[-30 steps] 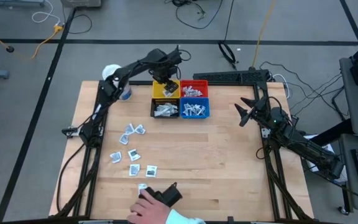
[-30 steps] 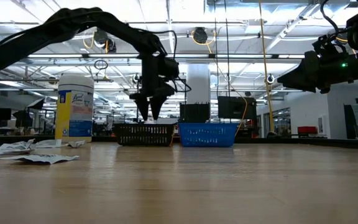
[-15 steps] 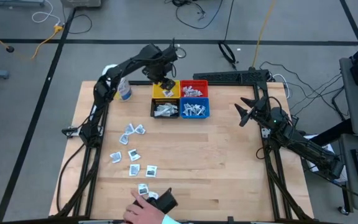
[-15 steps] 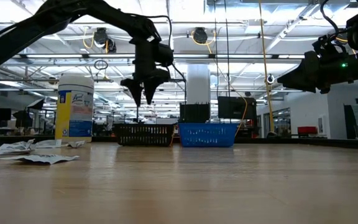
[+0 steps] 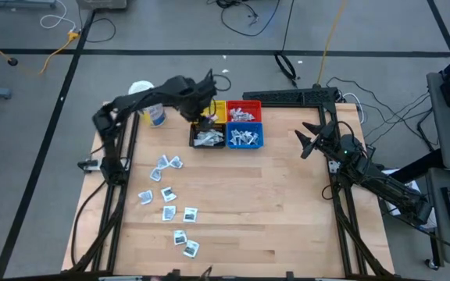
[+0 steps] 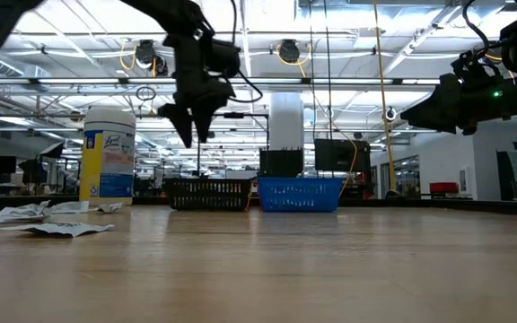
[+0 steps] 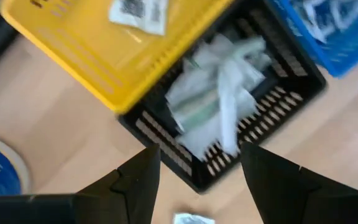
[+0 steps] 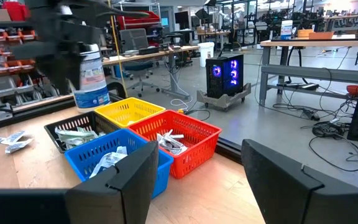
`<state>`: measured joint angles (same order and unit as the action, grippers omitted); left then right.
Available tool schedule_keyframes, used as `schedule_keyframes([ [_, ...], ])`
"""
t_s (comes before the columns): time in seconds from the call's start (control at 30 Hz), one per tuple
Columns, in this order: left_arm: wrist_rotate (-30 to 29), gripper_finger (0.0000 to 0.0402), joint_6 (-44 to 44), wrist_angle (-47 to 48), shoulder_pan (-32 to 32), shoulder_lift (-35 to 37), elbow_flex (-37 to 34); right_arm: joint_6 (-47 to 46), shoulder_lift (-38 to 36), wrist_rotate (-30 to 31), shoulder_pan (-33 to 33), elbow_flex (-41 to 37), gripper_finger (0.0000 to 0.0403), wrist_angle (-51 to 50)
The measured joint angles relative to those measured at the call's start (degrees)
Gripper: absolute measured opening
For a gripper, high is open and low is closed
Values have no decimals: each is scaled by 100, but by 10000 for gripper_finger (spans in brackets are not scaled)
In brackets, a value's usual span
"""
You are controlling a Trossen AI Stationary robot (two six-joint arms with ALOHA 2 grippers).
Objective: Pick & Place First Aid Supplies
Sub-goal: Put the gray towelette pack into the yellow basket
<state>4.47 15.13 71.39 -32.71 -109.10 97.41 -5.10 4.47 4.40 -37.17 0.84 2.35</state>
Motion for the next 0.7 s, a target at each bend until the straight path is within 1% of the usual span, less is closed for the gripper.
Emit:
schedule_keyframes([
  [0.1, 3, 229, 71, -377, 213, 531, -780, 0, 0, 0, 2, 0, 228, -2],
  [0.23, 4, 230, 41, -580, 500, 1108, -1622, 0, 0, 0, 0, 0, 228, -2],
  [0.37, 0, 230, -392, -614, 772, 1608, -2333, 0, 0, 0, 2, 0, 228, -1],
  [0.53, 2, 230, -579, -639, 1063, 2166, -3046, 0, 0, 0, 0, 0, 228, -2],
  [0.7, 2, 230, -575, -635, 1268, 2572, -3498, 0, 0, 0, 2, 0, 228, -2],
])
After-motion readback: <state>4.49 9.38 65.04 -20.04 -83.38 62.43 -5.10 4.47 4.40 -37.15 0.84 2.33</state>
